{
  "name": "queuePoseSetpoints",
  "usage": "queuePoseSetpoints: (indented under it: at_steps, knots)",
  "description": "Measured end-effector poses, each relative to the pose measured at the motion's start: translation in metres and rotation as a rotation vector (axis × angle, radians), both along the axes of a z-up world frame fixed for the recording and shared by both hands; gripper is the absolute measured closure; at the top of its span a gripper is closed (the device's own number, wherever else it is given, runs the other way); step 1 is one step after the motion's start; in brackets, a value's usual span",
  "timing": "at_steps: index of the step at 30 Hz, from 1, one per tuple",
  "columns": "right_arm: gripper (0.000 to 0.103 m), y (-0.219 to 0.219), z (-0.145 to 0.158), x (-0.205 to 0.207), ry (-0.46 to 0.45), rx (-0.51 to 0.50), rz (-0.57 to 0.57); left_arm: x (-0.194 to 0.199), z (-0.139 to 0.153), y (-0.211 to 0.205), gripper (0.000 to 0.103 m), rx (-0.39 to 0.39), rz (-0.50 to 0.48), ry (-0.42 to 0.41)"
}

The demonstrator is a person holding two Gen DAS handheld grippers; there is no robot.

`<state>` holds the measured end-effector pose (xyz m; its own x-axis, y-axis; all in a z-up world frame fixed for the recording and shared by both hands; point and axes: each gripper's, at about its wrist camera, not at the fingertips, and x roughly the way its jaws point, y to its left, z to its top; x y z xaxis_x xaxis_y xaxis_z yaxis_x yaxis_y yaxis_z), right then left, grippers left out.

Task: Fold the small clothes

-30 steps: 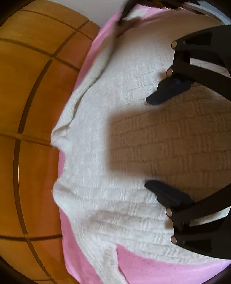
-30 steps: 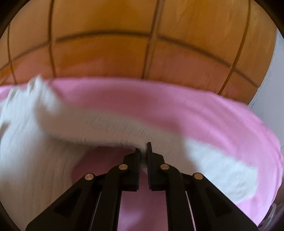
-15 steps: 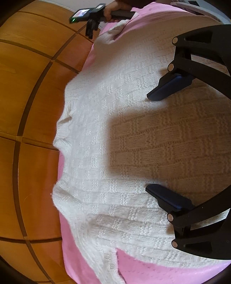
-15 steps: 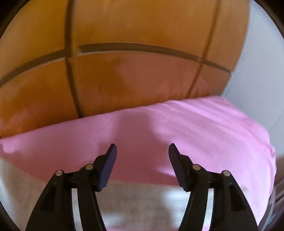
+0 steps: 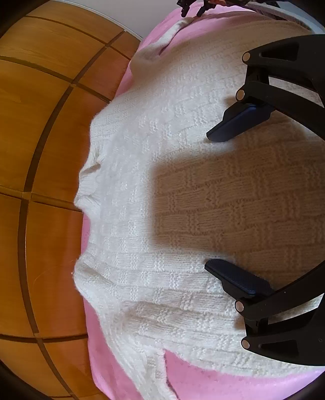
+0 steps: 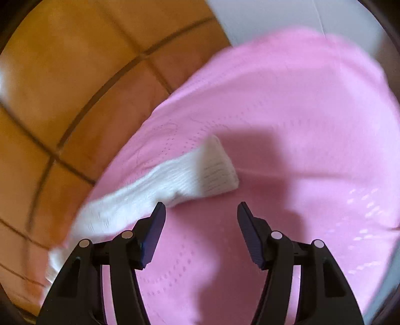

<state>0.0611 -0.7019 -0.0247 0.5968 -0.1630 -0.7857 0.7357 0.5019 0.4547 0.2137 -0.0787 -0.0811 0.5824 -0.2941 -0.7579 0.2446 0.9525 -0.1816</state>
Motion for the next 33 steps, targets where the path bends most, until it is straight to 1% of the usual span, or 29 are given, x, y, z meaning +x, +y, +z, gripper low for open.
queuePoseSetpoints:
  at_steps: [2, 3, 4, 6, 7, 8, 11, 14, 17, 20, 21, 22, 23, 25, 26, 27, 28, 29, 30, 31, 32, 33]
  knots:
    - [0.043, -0.010, -0.004, 0.006, -0.008, -0.031, -0.062, 0.000, 0.000, -0.001, 0.009, 0.012, 0.000, 0.001]
    - [0.042, -0.014, -0.004, 0.012, -0.010, -0.051, -0.062, 0.000, 0.000, -0.002, 0.009, 0.018, 0.001, 0.002]
    - [0.043, -0.017, -0.006, 0.018, 0.009, -0.066, -0.054, 0.001, 0.000, -0.003, 0.009, 0.023, 0.002, 0.003]
    - [0.047, -0.020, -0.010, 0.030, 0.041, -0.091, -0.019, 0.001, -0.001, -0.004, 0.009, 0.032, 0.003, 0.004]
    - [0.067, -0.020, -0.009, 0.037, 0.057, -0.108, 0.006, 0.001, -0.001, -0.005, 0.009, 0.035, 0.003, 0.004]
    - [0.088, -0.018, -0.006, 0.044, 0.092, -0.131, 0.045, 0.002, -0.001, -0.005, 0.009, 0.037, 0.003, 0.005]
    - [0.092, -0.011, 0.013, 0.044, 0.086, -0.163, 0.113, 0.003, -0.001, -0.006, 0.008, 0.044, 0.000, 0.007]
    - [0.094, -0.005, 0.052, 0.044, 0.020, -0.206, 0.151, 0.004, -0.002, -0.006, 0.008, 0.042, 0.000, 0.008]
    - [0.098, -0.013, 0.102, 0.045, -0.023, -0.306, 0.131, 0.004, -0.002, -0.006, 0.008, 0.042, 0.000, 0.008]
    - [0.098, -0.028, 0.122, 0.065, 0.005, -0.373, 0.094, 0.005, -0.002, -0.006, 0.008, 0.037, 0.000, 0.008]
    - [0.098, -0.032, 0.124, 0.077, 0.036, -0.394, 0.087, 0.005, -0.002, -0.006, 0.008, 0.036, 0.000, 0.008]
    - [0.101, -0.033, 0.120, 0.089, 0.088, -0.429, 0.084, 0.005, -0.002, -0.005, 0.008, 0.035, 0.001, 0.008]
    - [0.101, -0.036, 0.106, 0.104, 0.206, -0.473, 0.068, 0.005, -0.002, -0.005, 0.008, 0.035, 0.001, 0.009]
    - [0.101, -0.043, 0.077, 0.115, 0.343, -0.464, 0.039, 0.005, -0.002, -0.005, 0.008, 0.035, 0.001, 0.009]
    - [0.100, -0.045, 0.062, 0.116, 0.391, -0.466, 0.008, 0.005, -0.002, -0.005, 0.008, 0.035, 0.001, 0.010]
    - [0.099, -0.046, 0.054, 0.111, 0.368, -0.443, -0.002, 0.006, -0.002, -0.005, 0.008, 0.034, 0.000, 0.013]
    - [0.091, -0.045, 0.048, 0.109, 0.322, -0.400, 0.005, 0.005, -0.001, -0.005, 0.008, 0.034, 0.000, 0.015]
    - [0.052, -0.038, 0.045, 0.106, 0.292, -0.367, 0.009, 0.005, -0.001, -0.006, 0.008, 0.035, -0.002, 0.017]
    - [0.033, -0.033, 0.046, 0.104, 0.280, -0.365, 0.006, 0.005, 0.001, -0.005, 0.008, 0.036, -0.006, 0.025]
    - [0.025, -0.023, 0.050, 0.097, 0.265, -0.382, -0.002, 0.005, 0.002, -0.004, 0.008, 0.028, -0.008, 0.032]
    - [0.026, -0.014, 0.056, 0.094, 0.252, -0.393, 0.009, 0.004, 0.005, -0.001, 0.008, 0.012, -0.007, 0.039]
    - [0.026, -0.003, 0.057, 0.090, 0.237, -0.376, 0.047, 0.003, 0.007, 0.002, 0.008, -0.003, -0.002, 0.044]
